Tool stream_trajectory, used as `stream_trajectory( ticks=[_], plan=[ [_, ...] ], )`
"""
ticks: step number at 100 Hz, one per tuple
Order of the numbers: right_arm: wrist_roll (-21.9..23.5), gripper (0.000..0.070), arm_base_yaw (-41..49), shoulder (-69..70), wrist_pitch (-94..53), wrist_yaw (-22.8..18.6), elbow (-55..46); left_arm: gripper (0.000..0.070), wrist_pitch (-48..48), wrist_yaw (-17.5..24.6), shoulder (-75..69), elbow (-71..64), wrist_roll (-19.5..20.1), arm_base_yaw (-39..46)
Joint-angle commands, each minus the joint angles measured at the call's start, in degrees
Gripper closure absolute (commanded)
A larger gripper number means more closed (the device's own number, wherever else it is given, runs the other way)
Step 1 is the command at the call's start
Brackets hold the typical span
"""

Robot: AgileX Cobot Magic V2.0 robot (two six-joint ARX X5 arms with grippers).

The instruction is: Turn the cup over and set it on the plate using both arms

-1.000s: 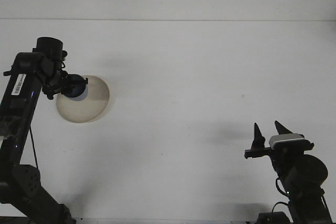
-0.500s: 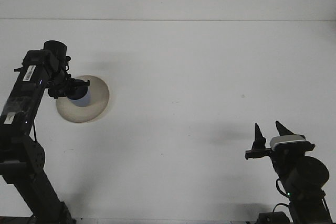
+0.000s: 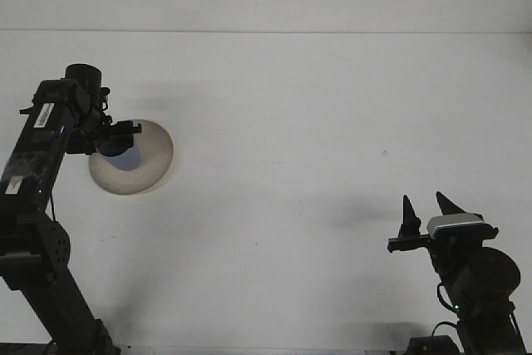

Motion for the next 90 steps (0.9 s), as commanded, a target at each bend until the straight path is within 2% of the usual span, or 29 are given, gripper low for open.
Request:
stream_trajectory(
  ticks=[1, 60, 90],
  plan=[
    [0.1, 0.0285, 0.0, 0.0, 0.3, 0.1, 0.6, 0.026, -0.6, 0.7, 0.5, 2.4, 0.0, 0.3],
    [0.1, 0.0285, 0.0, 0.0, 0.3, 0.3, 0.6, 0.0268, -0.7, 0.7, -20.9, 0.2, -1.6, -0.7],
    [0.1, 0.0285, 0.0, 0.0, 0.3, 0.3, 0.6, 0.0272, 10.8, 0.7, -39.1, -16.5, -2.4, -6.4]
  ],
)
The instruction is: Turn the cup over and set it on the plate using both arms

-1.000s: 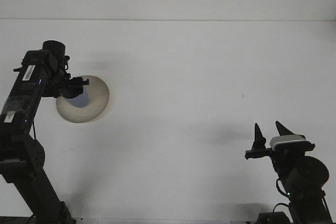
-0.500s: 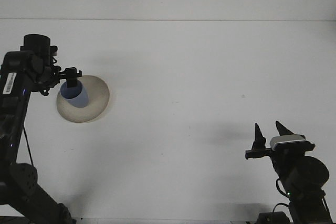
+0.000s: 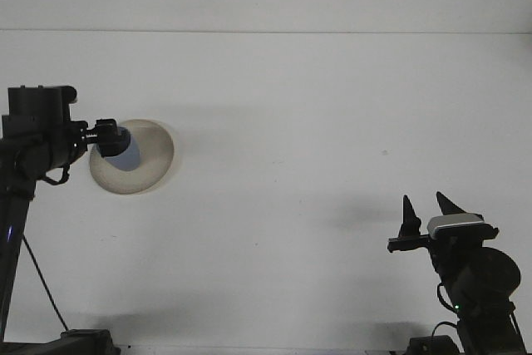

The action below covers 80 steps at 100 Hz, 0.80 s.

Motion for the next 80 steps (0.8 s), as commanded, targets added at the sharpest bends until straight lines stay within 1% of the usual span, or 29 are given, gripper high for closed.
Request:
stream_trajectory(
  ticks=[1, 21, 34, 51, 63, 73, 80],
  plan=[
    [0.1, 0.0285, 0.0, 0.0, 0.3, 0.2, 0.6, 0.0272, 3.0, 0.1, -3.4, -3.7, -0.6, -1.2],
    [0.1, 0.0285, 0.0, 0.0, 0.3, 0.2, 0.6, 0.0274, 14.4, 0.1, -17.5, -19.5, -0.9, -4.3],
    [0.1, 0.0285, 0.0, 0.0, 0.2, 0.2, 0.6, 0.0277, 21.4, 0.1, -26.3, -30.7, -2.3, -4.7],
    [0.1, 0.0285, 0.0, 0.0, 0.1, 0.2, 0.6, 0.0277, 29.4, 0.0, -37.5, -44.2, -2.2, -4.7],
    [0.1, 0.0285, 0.0, 0.0, 0.1, 0.2, 0.6, 0.0276, 32.5, 0.0, -44.2, -50.8, -1.8, -4.7],
    [0.1, 0.0285, 0.0, 0.0, 0.1, 0.2, 0.6, 0.0276, 35.7, 0.0, -48.7, -54.9, -0.5, -4.7],
    [0.1, 0.0285, 0.0, 0.0, 0.1, 0.2, 0.6, 0.0276, 37.2, 0.3, -50.8, -56.3, -1.0, -4.7]
  ],
)
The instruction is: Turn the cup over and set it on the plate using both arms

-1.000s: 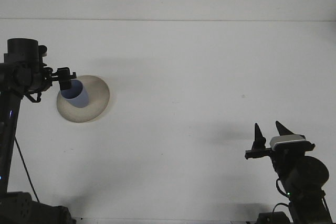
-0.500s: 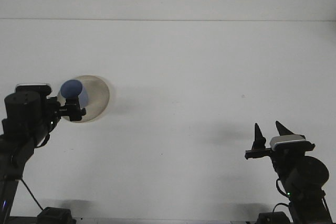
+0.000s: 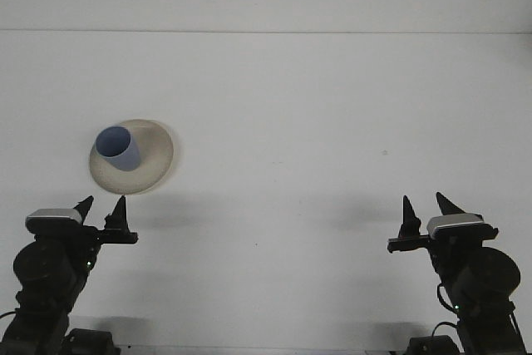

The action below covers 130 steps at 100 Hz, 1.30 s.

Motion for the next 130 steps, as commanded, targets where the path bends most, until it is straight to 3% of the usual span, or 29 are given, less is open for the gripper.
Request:
stream_trajectory(
  ticks=[1, 35, 39, 43, 49, 60, 63, 130],
  plan=[
    [0.1, 0.0285, 0.0, 0.0, 0.4, 0.2, 0.6, 0.0277, 1.7, 0.2, -1.1, -0.2, 0.6, -0.1],
    [0.1, 0.0286, 0.0, 0.0, 0.6, 0.2, 0.6, 0.0284, 1.7, 0.2, -2.1, -0.2, 0.7, -0.1],
    [0.1, 0.0287, 0.0, 0.0, 0.6, 0.2, 0.6, 0.0301, 1.7, 0.2, -2.1, -0.2, 0.7, -0.1],
    [0.1, 0.0302, 0.0, 0.0, 0.6, 0.2, 0.6, 0.0361, 1.6, 0.2, -2.1, -0.2, 0.7, -0.1],
    [0.1, 0.039, 0.0, 0.0, 0.6, 0.2, 0.6, 0.0495, 1.5, 0.2, -2.1, -0.2, 0.7, -0.1],
    [0.1, 0.0659, 0.0, 0.0, 0.5, 0.2, 0.6, 0.07, 1.4, 0.2, -2.1, -0.2, 0.7, -0.1],
    [0.1, 0.07, 0.0, 0.0, 0.5, 0.2, 0.6, 0.0694, 1.4, 0.2, -2.1, -0.2, 0.7, -0.1],
    [0.1, 0.07, 0.0, 0.0, 0.6, 0.2, 0.6, 0.0689, 1.4, 0.2, -2.1, -0.2, 0.7, -0.1]
  ],
)
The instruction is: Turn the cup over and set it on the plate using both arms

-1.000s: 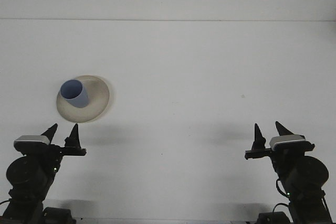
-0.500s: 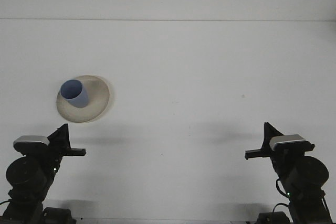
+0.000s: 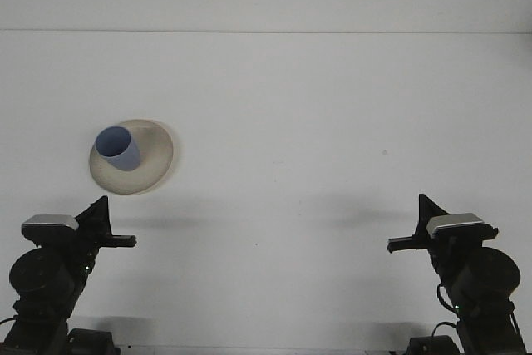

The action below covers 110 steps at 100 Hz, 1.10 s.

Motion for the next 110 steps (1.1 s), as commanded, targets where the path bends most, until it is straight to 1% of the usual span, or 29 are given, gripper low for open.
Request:
stream_trajectory(
  ticks=[1, 64, 79, 97, 103, 110],
  plan=[
    [0.1, 0.07, 0.0, 0.0, 0.6, 0.2, 0.6, 0.0689, 0.5, 0.2, 0.0, 0.4, 0.7, -0.1],
    [0.1, 0.07, 0.0, 0.0, 0.6, 0.2, 0.6, 0.0689, 1.4, 0.1, -0.3, 0.3, 1.2, -0.1],
    [0.1, 0.07, 0.0, 0.0, 0.6, 0.2, 0.6, 0.0689, 7.3, 0.2, -1.7, -1.8, 1.7, -0.1],
    [0.1, 0.07, 0.0, 0.0, 0.6, 0.2, 0.6, 0.0689, 17.6, 0.2, -6.8, -9.3, 7.3, -0.1],
    [0.1, 0.07, 0.0, 0.0, 0.6, 0.2, 0.6, 0.0689, 20.0, 0.2, -9.2, -12.4, 8.1, -0.1],
    [0.1, 0.07, 0.0, 0.0, 0.6, 0.2, 0.6, 0.0689, 22.0, 0.2, -11.9, -16.0, 8.0, -0.1]
  ],
)
